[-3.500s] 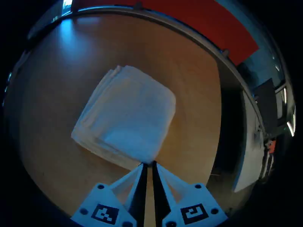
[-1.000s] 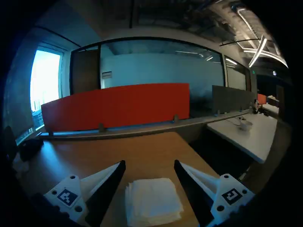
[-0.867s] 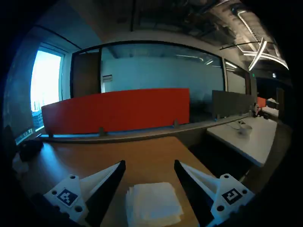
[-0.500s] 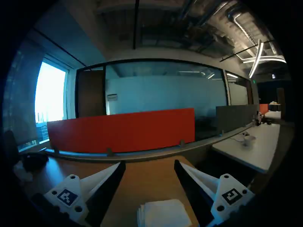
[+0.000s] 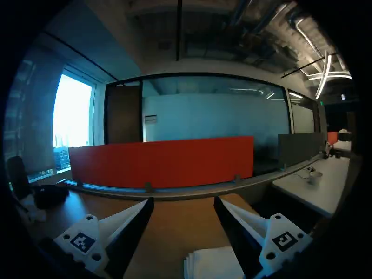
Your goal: Fold towel
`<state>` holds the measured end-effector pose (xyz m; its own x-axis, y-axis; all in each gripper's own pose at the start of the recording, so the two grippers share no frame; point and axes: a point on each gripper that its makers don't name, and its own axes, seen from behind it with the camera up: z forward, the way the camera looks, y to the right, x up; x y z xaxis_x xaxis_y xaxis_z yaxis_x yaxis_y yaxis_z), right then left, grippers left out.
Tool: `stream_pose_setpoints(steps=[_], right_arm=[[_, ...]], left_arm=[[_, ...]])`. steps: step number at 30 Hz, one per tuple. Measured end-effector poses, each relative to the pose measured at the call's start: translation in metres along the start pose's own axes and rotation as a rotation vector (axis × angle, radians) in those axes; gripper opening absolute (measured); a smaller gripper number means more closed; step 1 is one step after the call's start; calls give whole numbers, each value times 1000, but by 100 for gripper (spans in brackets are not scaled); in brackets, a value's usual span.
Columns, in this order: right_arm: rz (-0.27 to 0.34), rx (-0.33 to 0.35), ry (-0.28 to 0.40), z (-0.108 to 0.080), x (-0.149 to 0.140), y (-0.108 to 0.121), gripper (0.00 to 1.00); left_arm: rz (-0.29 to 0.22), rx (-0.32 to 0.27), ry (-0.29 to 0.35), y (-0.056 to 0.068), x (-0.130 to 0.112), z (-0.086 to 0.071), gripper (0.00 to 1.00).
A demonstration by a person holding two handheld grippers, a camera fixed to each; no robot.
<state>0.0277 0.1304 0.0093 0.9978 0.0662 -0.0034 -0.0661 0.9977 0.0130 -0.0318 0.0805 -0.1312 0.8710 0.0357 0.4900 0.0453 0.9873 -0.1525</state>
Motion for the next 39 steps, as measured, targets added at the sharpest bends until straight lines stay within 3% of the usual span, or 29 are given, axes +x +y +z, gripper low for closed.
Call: stream_pose_setpoints(steps=[26, 39], right_arm=[[-14, 69, -18, 6, 18, -81, 99], [-18, 70, -30, 9, 14, -106, 99]], left_arm=[[16, 94, 322, -64, 133, 30, 96], [12, 145, 396, -84, 163, 37, 96]])
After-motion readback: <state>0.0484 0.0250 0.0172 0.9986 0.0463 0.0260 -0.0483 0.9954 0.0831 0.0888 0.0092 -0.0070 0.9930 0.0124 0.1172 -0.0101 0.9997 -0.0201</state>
